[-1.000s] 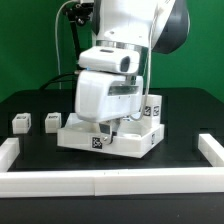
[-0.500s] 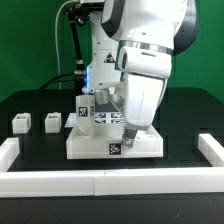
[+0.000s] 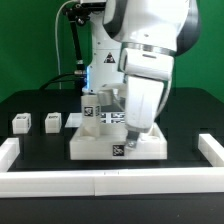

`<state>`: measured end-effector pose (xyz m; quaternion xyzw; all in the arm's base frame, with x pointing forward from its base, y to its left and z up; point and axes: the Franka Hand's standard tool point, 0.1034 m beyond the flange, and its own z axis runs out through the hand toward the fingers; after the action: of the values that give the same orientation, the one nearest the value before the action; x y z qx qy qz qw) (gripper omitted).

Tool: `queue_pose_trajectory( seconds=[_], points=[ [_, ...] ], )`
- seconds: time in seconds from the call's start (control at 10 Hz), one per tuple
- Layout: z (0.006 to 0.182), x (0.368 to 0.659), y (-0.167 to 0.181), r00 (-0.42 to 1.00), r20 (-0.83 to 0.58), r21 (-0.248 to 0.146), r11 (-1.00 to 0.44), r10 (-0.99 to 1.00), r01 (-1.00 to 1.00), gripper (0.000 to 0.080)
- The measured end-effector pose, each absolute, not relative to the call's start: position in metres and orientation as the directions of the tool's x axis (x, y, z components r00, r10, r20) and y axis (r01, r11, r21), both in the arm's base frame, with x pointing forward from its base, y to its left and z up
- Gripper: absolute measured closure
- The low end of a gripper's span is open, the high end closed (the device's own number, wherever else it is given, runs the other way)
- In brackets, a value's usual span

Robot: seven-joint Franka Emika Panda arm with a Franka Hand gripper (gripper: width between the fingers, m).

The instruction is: Assemble square table

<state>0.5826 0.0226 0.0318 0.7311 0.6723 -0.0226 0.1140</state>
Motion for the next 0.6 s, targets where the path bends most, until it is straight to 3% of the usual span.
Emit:
queue_pose_trajectory(
  seconds=[0.2,0.6],
  points=[
    [0.035,0.607,0.035,0.053,-0.182,0.141,-0.027,0.982,0.99,0.0738],
    [0.035,0.607,0.034,0.061,-0.181,0.14,-0.036,0.982,0.989,0.0738]
  ],
)
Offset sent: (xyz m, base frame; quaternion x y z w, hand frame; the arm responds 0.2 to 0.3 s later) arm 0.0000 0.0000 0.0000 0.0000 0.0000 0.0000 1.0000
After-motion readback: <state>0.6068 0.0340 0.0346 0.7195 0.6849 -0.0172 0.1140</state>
